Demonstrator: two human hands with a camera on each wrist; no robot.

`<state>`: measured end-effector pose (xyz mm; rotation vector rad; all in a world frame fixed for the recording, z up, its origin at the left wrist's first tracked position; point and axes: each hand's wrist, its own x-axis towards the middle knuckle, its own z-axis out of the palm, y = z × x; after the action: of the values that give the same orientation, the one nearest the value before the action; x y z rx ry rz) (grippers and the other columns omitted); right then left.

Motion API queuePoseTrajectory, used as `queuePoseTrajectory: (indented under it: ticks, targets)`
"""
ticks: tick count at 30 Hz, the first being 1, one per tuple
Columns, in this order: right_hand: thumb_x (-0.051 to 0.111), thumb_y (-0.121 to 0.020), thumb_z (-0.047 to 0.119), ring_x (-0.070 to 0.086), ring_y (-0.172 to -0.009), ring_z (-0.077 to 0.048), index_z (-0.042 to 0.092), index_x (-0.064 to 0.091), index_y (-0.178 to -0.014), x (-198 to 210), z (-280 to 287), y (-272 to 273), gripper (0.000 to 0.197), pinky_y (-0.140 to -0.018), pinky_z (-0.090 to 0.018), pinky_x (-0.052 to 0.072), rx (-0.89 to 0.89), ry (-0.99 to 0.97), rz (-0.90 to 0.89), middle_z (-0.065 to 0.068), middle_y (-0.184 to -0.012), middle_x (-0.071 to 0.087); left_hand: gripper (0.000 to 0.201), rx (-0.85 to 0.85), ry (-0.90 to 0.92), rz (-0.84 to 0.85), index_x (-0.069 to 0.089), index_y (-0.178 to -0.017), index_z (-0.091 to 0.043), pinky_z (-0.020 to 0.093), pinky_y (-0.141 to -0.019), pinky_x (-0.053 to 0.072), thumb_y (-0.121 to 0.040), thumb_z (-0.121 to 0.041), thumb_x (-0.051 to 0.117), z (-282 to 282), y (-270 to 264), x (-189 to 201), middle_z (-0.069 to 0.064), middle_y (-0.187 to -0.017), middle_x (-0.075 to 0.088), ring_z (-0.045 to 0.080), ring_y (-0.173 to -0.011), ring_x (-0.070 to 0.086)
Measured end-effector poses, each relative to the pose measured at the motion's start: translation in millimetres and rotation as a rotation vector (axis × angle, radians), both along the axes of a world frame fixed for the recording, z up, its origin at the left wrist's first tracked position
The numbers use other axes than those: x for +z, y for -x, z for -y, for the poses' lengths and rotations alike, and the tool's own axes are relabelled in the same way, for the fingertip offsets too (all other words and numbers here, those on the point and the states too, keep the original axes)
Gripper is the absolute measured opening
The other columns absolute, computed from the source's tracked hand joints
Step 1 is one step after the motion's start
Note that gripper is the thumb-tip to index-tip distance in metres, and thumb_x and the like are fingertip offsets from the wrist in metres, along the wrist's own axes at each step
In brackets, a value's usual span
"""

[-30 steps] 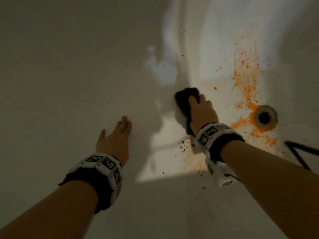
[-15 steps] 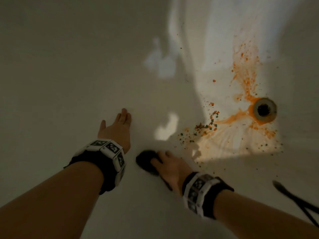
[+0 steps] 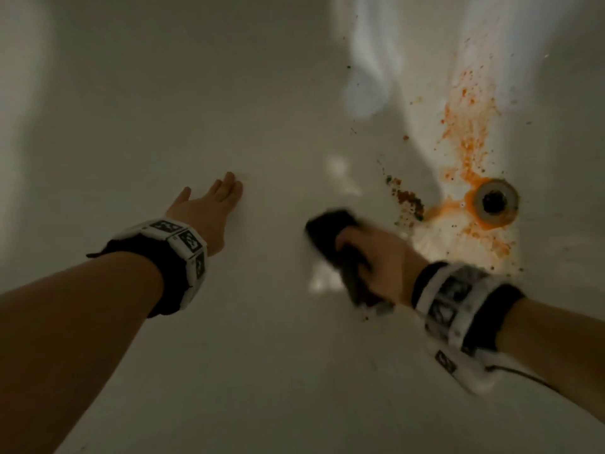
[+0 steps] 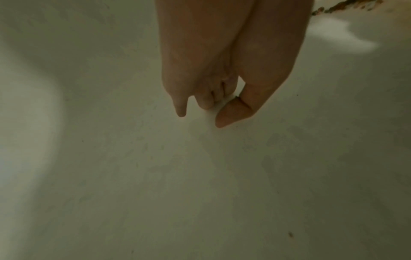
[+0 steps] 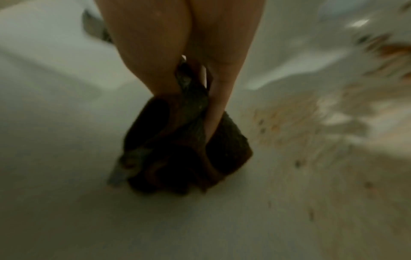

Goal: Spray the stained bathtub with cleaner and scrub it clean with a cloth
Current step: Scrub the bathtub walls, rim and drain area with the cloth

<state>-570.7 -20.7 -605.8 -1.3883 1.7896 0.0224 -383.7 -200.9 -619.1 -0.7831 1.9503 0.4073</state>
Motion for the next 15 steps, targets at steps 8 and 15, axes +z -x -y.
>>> queuePoseTrajectory:
  ticks: [8, 15]
  targets:
    - [0.037, -0.099, 0.029, 0.046, -0.118, -0.03, 0.01, 0.042, -0.132, -24, -30, -34, 0.038, -0.097, -0.032, 0.035, 0.202, -0.21, -0.022, -0.014, -0.132, 0.044, 0.09, -0.114, 0.011, 0.109, -0.022, -0.147, -0.02, 0.038, -0.119, 0.004, -0.091, -0.013, 0.049, 6, 9, 3, -0.003, -0.154, -0.028, 0.01, -0.146, -0.003]
    - [0.048, -0.091, 0.016, 0.048, -0.104, -0.033, 0.007, 0.04, -0.13, -25, -1, 56, 0.041, -0.086, -0.037, 0.04, -0.199, -0.096, -0.397, -0.02, -0.127, 0.042, 0.089, -0.179, 0.034, 0.144, -0.02, -0.147, -0.019, 0.039, -0.119, 0.006, -0.091, -0.015, 0.049, 7, 8, 6, -0.001, -0.155, -0.025, 0.011, -0.146, -0.002]
